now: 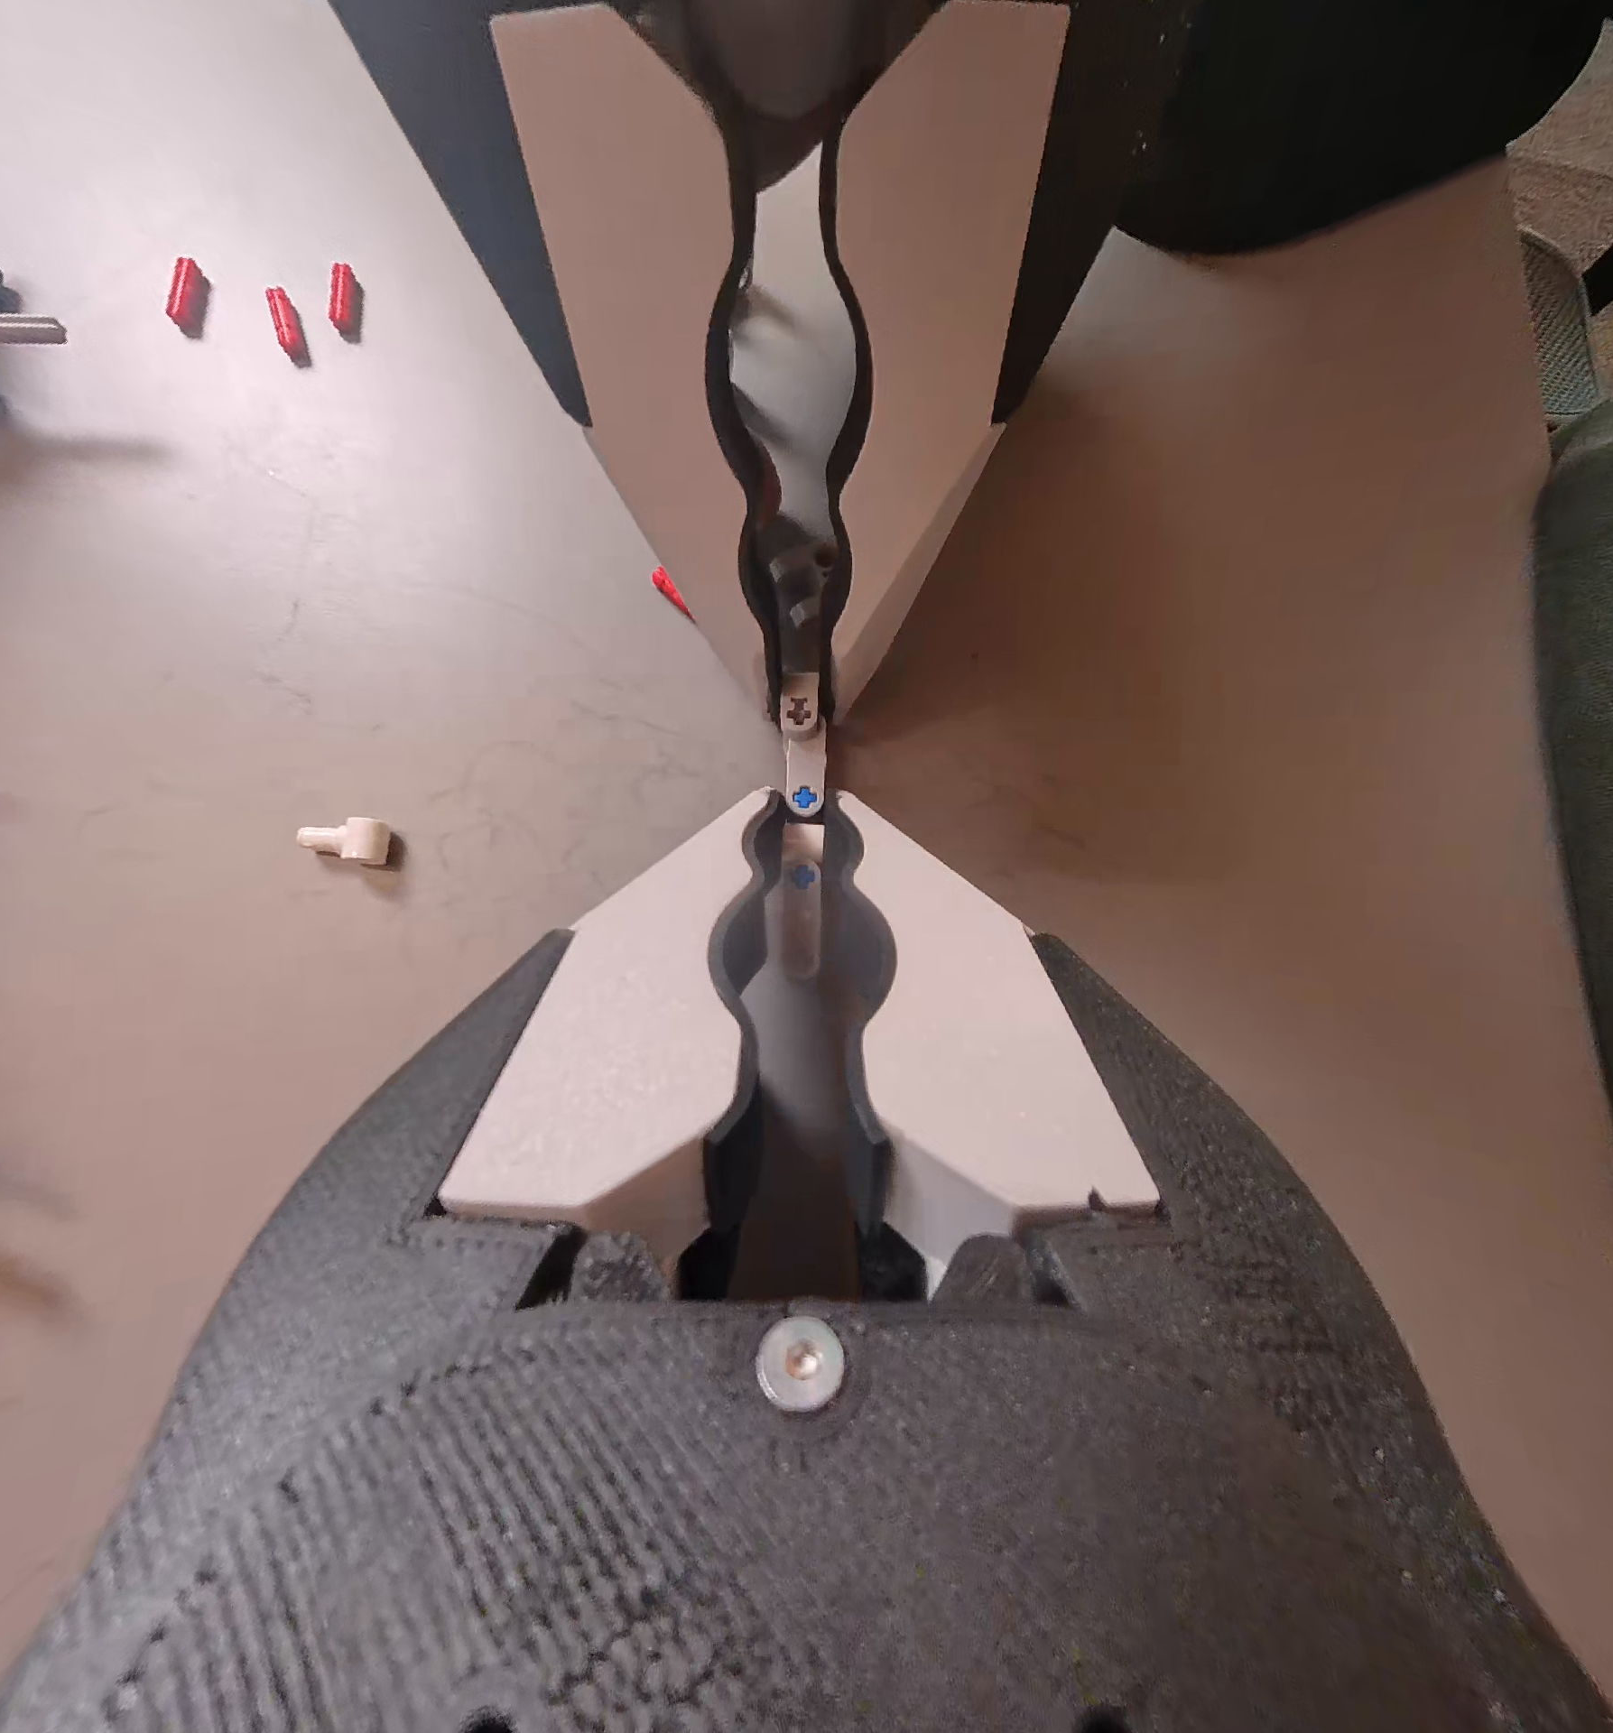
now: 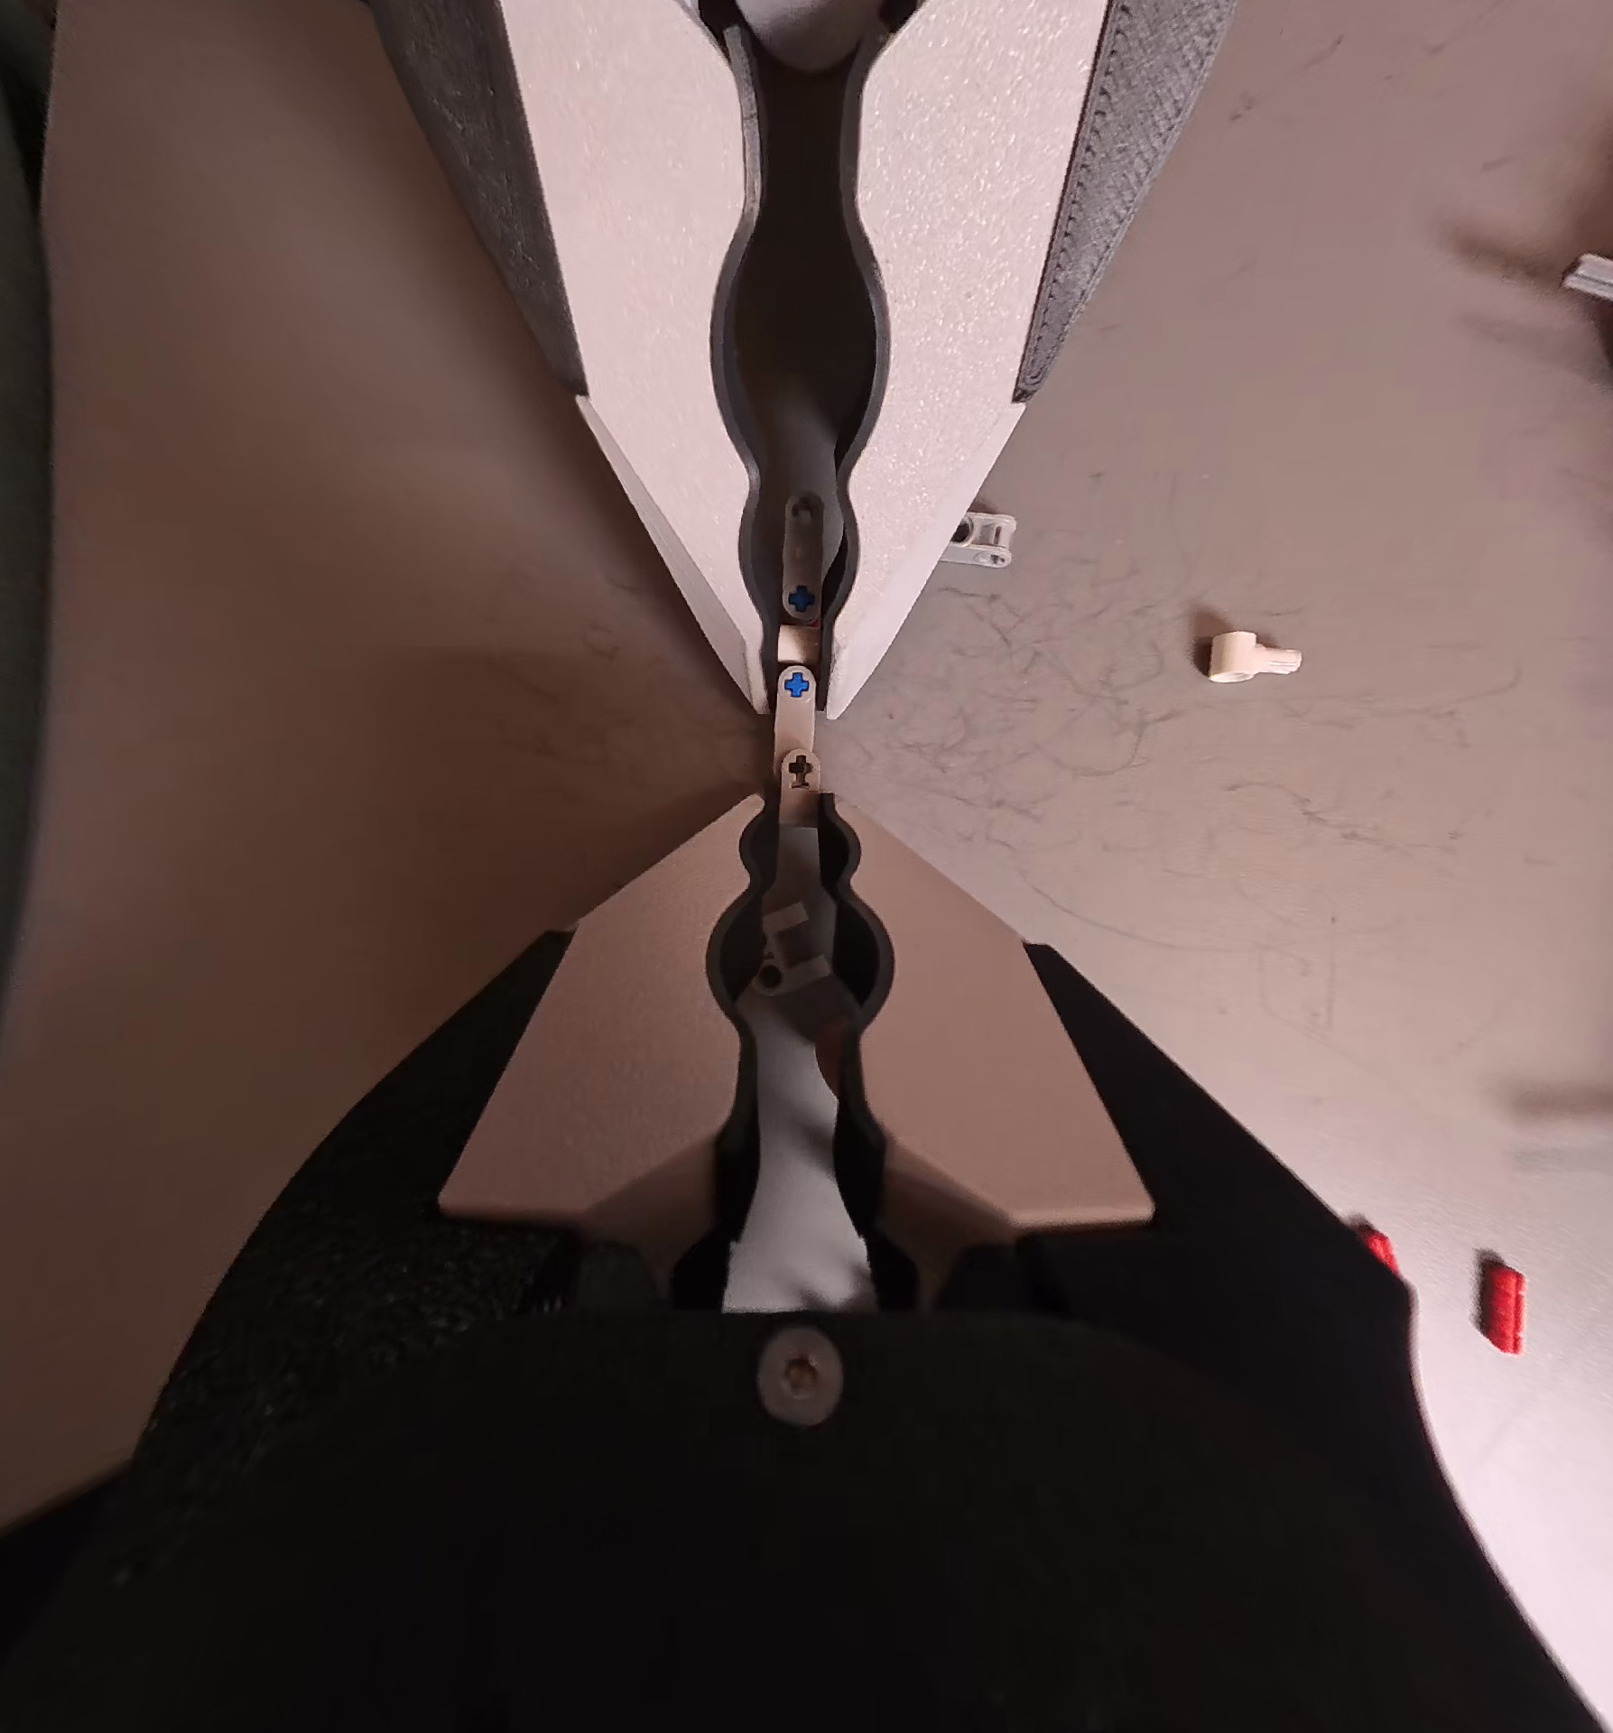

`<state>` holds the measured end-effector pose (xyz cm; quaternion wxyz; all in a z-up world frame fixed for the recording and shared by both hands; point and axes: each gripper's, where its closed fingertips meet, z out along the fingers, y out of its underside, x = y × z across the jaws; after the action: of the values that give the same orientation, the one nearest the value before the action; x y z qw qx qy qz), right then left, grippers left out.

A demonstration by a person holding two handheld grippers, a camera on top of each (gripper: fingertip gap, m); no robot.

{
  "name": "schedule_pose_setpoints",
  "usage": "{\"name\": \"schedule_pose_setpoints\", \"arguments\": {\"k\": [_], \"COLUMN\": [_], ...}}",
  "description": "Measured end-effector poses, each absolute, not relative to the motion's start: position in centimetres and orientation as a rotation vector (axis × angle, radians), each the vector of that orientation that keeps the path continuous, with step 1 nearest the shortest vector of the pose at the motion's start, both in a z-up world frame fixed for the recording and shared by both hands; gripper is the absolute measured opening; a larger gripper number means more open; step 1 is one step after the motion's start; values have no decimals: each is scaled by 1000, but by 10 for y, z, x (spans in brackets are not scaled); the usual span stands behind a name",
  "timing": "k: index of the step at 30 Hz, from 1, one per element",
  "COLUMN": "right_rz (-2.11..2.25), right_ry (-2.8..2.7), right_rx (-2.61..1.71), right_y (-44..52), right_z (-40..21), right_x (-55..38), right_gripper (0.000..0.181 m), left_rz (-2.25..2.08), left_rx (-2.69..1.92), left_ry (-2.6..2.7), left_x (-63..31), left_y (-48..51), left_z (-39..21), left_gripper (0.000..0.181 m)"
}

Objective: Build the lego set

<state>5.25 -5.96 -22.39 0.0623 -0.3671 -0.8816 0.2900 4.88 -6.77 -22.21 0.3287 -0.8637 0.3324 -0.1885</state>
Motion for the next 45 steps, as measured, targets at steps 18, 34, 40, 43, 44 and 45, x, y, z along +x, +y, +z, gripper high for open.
{"name": "schedule_pose_setpoints", "arguments": {"k": [18, 34, 40, 43, 44, 45], "right_rz": [854, 850, 869, 879, 883, 886], "right_ry": [-2641, -2550, -2530, -2523, -2522, -2520], "right_rx": [-1025, -907, -899, -911, -912, -913], "right_y": [-61, -61, -62, -61, -61, -61], "right_z": [-222, -223, -222, -223, -223, -223], "right_x": [53, 45, 43, 42, 42, 41], "right_gripper": [10, 11, 11, 11, 11, 10], "left_rz": [-415, -313, -314, -327, -327, -327], "left_rx": [-2230, -2142, -2122, -2122, -2120, -2118], "left_ry": [835, 853, 850, 852, 857, 861], "left_x": [46, 43, 42, 42, 42, 42], "left_y": [-66, -65, -64, -65, -65, -65], "left_z": [-223, -223, -223, -223, -223, -223], "left_gripper": [7, 6, 6, 6, 6, 6]}}
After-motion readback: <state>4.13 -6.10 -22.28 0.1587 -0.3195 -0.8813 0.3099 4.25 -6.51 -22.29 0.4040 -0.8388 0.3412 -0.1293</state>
